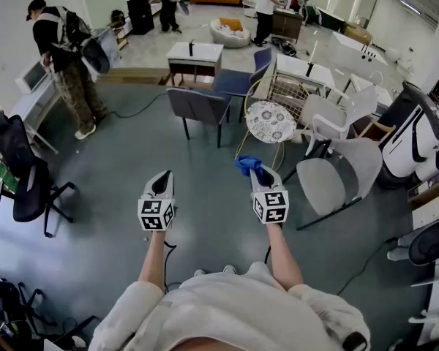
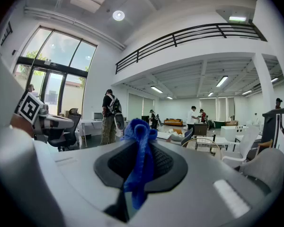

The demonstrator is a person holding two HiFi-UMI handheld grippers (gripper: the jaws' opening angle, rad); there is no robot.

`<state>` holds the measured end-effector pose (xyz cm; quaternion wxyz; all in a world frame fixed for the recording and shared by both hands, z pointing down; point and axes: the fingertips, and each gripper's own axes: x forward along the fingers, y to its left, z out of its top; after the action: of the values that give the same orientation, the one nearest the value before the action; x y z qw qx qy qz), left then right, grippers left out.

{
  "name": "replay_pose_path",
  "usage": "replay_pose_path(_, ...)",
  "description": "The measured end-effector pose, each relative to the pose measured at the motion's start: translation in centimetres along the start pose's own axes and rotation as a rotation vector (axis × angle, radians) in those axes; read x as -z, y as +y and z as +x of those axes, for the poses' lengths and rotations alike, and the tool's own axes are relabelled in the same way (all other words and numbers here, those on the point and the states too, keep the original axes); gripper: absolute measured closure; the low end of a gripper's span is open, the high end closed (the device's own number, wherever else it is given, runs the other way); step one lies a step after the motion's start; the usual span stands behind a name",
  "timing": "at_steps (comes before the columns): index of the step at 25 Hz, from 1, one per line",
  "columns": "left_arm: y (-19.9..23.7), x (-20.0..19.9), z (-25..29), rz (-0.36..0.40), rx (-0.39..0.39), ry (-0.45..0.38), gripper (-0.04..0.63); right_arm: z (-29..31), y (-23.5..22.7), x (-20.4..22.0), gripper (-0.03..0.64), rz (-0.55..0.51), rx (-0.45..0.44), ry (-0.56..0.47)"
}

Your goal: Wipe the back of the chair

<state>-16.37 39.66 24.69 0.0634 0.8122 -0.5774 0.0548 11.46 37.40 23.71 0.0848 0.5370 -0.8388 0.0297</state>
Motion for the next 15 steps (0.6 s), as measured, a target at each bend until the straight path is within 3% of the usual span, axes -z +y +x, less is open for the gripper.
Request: replay_pose_path(15,-0.9,-0.3,0.5,0.003,-0.015,0.002,0.591,-0.8,-2.8,0.3,0.561,0.014,0.023,-0.007)
